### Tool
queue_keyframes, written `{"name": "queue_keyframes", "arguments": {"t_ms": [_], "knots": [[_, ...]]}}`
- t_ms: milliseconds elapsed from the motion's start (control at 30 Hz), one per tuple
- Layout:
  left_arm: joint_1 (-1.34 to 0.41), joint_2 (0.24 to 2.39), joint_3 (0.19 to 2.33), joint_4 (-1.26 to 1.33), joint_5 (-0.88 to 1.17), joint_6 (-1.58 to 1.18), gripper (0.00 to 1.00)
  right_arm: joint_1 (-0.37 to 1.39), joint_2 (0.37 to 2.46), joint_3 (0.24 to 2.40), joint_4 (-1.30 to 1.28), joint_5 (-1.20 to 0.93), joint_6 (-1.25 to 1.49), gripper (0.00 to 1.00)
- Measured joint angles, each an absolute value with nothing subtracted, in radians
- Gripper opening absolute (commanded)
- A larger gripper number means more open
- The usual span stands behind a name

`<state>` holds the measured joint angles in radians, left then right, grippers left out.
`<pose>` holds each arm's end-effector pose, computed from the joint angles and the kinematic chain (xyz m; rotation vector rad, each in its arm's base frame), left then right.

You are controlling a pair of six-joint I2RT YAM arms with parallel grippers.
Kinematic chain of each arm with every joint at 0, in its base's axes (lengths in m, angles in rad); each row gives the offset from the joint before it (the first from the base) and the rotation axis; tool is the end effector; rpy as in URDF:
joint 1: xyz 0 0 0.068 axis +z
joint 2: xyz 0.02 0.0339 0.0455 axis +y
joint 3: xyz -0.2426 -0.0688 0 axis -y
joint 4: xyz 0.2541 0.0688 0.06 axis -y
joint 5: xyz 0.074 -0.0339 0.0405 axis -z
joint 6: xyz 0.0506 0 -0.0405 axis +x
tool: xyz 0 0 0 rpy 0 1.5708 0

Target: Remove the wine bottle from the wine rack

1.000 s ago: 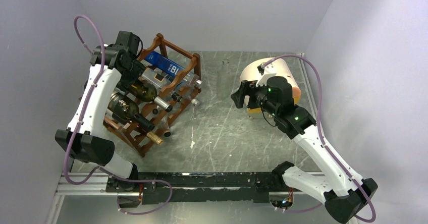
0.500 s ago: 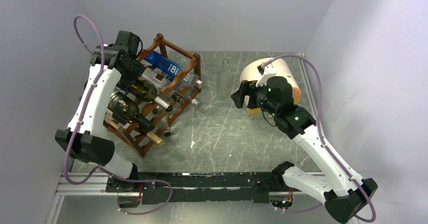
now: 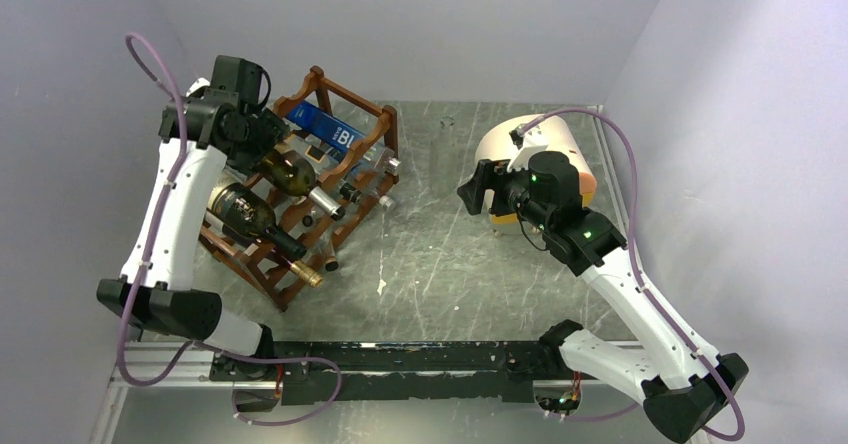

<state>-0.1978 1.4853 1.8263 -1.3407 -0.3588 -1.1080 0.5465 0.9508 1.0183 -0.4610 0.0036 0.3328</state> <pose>0.2822 -0.0384 0.3946 -1.2069 2.1664 -0.0849 0.2082 0.1264 0.3402 -0.2118 1.9975 0.5675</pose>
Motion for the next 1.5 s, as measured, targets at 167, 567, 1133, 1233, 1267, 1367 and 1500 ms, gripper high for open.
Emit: {"name": "queue_keyframes", "arguments": {"t_ms": [167,567,1133,1233,1267,1367,1500], "knots": [[-0.198,1.405,1.812,-1.256,-0.315,-1.068,0.07,0.546,0.951,1.018,-0.461,-0.001,0.328,0.84],[-0.197,1.302,1.695,-0.878,0.128,-0.866,0.07,0.546,0.952,1.018,-0.408,-0.120,0.194,0.86],[-0.310,1.397,1.549,-0.413,0.751,-0.740,0.07,0.599,0.976,1.042,-0.347,-0.209,-0.071,0.86],[-0.311,1.397,1.520,-0.398,0.777,-0.729,0.07,0.680,0.978,1.043,-0.362,-0.242,-0.210,0.87],[-0.311,1.397,1.512,-0.398,0.781,-0.725,0.07,0.719,0.978,1.043,-0.371,-0.249,-0.262,0.88],[-0.311,1.397,1.506,-0.403,0.794,-0.712,0.07,0.831,0.975,1.044,-0.374,-0.262,-0.411,0.89],[-0.311,1.392,1.496,-0.403,0.822,-0.710,0.07,0.939,0.953,1.043,-0.370,-0.302,-0.657,0.90]]}}
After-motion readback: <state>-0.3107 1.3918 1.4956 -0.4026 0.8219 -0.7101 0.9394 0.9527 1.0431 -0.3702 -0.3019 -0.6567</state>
